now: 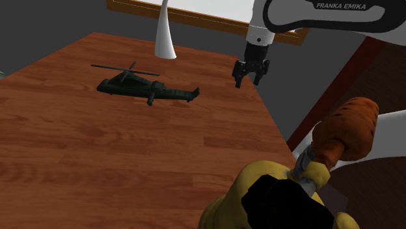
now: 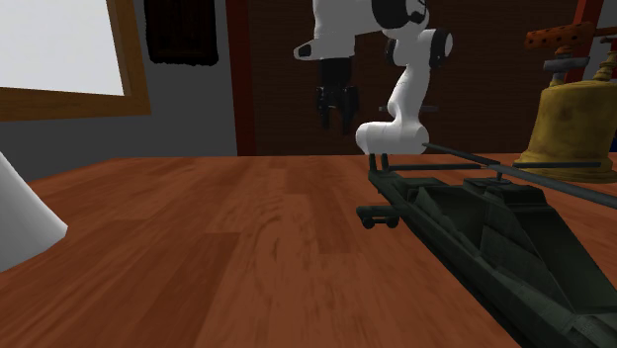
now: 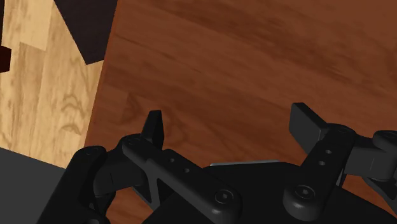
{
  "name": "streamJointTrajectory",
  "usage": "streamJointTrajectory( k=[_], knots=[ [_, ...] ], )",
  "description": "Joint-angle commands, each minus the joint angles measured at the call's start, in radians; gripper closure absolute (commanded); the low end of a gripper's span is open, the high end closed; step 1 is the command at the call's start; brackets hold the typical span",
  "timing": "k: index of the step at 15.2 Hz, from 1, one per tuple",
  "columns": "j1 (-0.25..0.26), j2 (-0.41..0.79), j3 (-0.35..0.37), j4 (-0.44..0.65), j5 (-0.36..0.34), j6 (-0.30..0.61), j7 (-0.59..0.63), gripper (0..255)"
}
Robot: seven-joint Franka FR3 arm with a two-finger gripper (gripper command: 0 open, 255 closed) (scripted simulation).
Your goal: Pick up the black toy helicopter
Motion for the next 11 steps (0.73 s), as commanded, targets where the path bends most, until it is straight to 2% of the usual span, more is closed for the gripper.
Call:
streamJointTrajectory(
  k=[1, 6, 11],
  knots=[
    [0.007, 0.036, 0.039, 0.021, 0.027, 0.026, 0.068, 0],
    [0.015, 0.161, 0.132, 0.111, 0.068, 0.091, 0.234, 0],
    [0.016, 0.309, 0.218, 0.235, 0.070, 0.145, 0.401, 0]
  ],
)
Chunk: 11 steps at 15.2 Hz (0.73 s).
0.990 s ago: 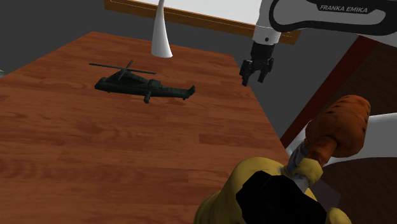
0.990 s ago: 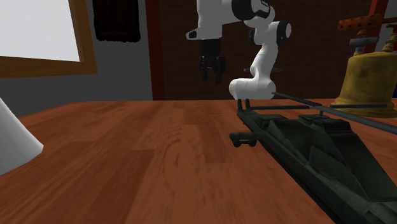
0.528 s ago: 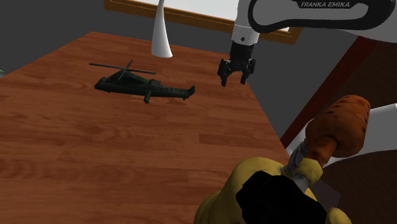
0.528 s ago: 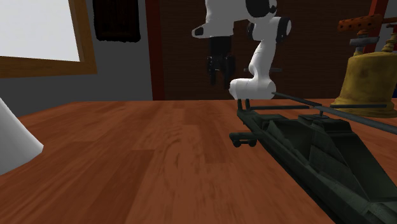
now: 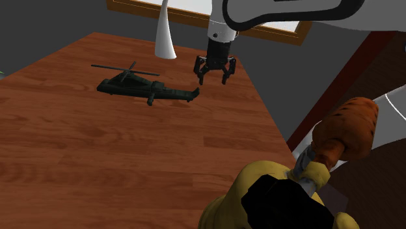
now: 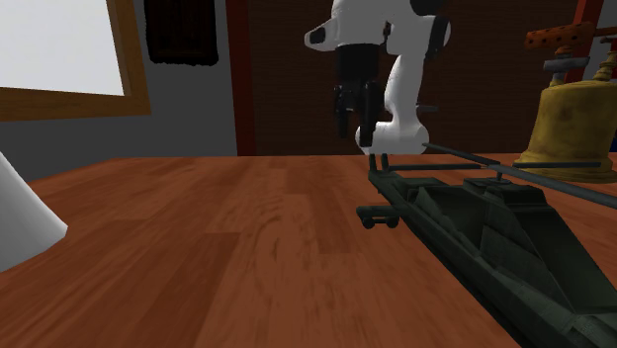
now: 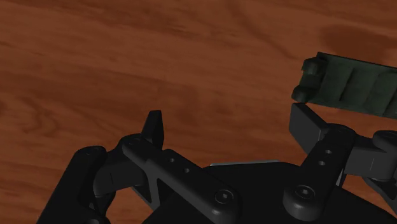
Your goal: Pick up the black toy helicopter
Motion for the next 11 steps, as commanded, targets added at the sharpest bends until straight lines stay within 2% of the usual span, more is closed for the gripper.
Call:
streamJointTrajectory(
  k=[1, 6, 11],
  knots=[
    [0.001, 0.061, 0.034, 0.053, -0.005, 0.020, 0.073, 0],
    [0.005, 0.235, 0.105, 0.219, -0.055, 0.047, 0.247, 0],
    [0.032, 0.430, 0.152, 0.429, -0.145, 0.039, 0.421, 0]
  ],
)
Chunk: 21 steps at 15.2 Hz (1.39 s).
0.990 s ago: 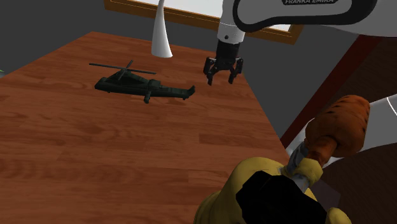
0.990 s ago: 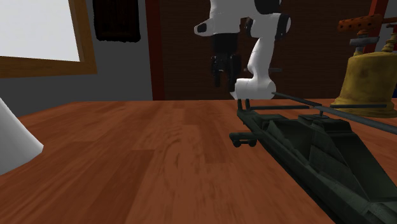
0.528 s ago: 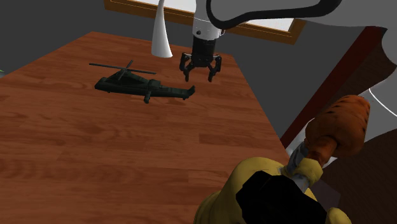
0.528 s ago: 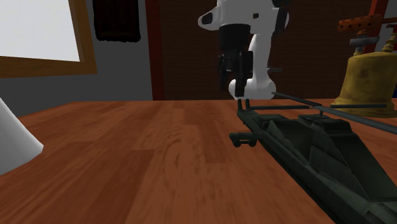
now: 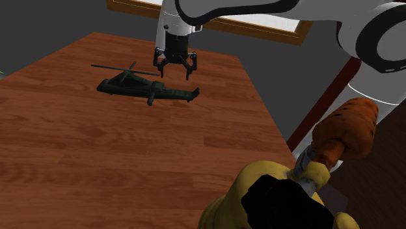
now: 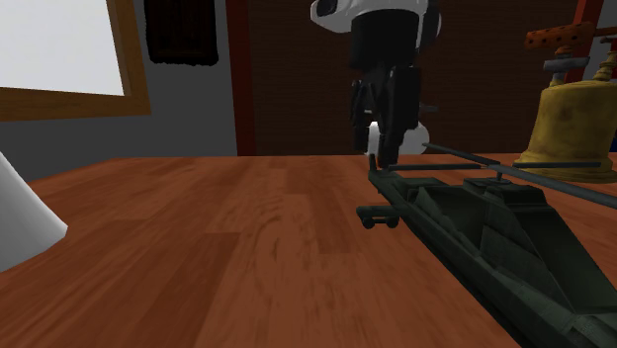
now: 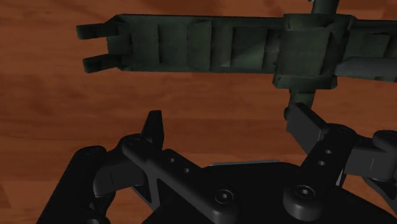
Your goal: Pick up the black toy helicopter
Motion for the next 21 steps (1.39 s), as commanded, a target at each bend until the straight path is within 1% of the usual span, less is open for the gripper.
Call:
streamJointTrajectory(
  k=[1, 4, 5, 12, 14, 15, 21],
  knots=[
    [0.016, 0.082, 0.012, 0.095, -0.041, -0.012, 0.069, 0],
    [0.057, 0.212, 0.019, 0.256, -0.107, -0.044, 0.162, 0],
    [0.067, 0.236, 0.017, 0.287, -0.118, -0.052, 0.177, 0],
    [0.063, 0.237, 0.012, 0.195, -0.121, 0.041, 0.183, 0],
    [0.063, 0.238, 0.012, 0.187, -0.121, 0.049, 0.183, 0],
    [0.065, 0.242, 0.012, 0.195, -0.123, 0.045, 0.185, 255],
    [0.066, 0.243, 0.012, 0.196, -0.124, 0.044, 0.186, 255]
  ],
)
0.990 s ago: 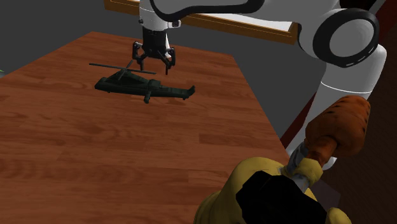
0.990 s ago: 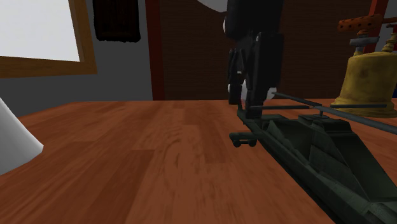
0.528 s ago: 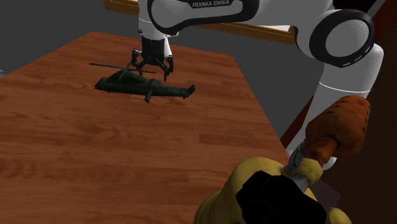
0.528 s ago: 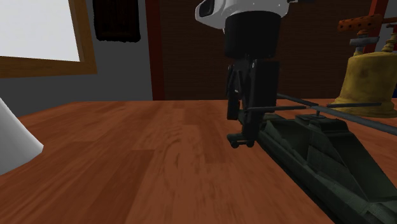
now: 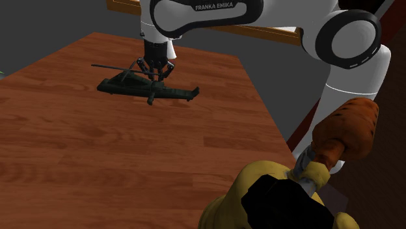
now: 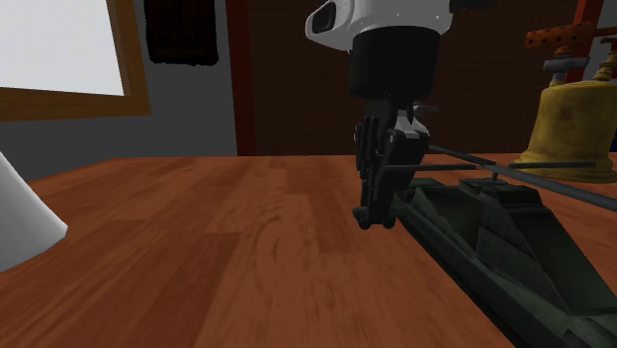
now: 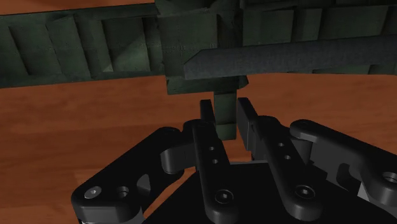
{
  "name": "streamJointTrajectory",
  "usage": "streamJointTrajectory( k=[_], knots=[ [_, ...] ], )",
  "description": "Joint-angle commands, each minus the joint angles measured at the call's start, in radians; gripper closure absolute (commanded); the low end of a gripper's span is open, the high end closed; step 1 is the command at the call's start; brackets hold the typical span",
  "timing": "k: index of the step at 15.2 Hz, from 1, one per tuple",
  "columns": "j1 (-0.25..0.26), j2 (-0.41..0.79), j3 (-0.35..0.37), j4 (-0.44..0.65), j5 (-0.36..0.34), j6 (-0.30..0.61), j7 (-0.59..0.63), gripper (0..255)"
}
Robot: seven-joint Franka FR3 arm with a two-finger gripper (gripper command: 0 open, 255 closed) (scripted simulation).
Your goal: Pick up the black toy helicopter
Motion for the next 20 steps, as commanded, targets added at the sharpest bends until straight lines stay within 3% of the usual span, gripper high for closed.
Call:
streamJointTrajectory(
  k=[1, 20],
  knots=[
    [0.001, 0.001, 0.001, -0.001, 0.001, 0.001, 0.000, 255],
    [0.015, 0.009, 0.006, 0.213, 0.002, -0.204, -0.013, 255]
  ],
)
